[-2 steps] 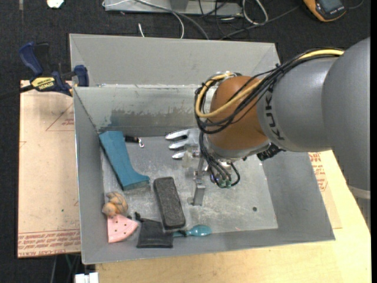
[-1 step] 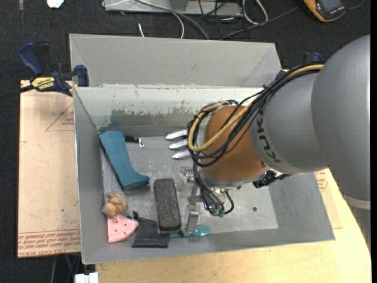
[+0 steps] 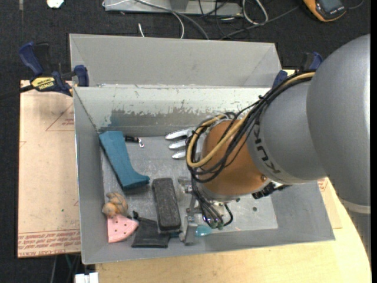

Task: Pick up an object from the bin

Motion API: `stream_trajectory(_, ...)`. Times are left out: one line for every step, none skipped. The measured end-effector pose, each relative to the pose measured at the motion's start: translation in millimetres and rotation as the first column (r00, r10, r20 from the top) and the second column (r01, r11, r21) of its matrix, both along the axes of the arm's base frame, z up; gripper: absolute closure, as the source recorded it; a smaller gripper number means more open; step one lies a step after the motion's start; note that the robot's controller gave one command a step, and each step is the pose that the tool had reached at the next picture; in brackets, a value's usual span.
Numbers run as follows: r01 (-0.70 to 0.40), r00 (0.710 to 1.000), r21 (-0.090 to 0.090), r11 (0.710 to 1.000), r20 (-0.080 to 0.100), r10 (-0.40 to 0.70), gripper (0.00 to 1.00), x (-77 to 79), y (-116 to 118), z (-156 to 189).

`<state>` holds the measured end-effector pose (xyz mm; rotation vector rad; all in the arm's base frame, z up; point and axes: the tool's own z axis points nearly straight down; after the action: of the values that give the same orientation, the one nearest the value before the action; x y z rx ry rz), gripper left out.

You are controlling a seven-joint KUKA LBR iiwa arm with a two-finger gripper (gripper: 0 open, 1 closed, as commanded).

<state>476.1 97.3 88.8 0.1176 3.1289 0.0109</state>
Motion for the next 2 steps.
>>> stream_trajectory(0.047,0.999,-0.001,0.999,-0.011,-0.047,0.00,13.0,27.5,-19.9)
stream_trajectory(0.080,0.997,0.000,0.997,-0.004,-0.080,1.00,3.9,22.3,-19.3)
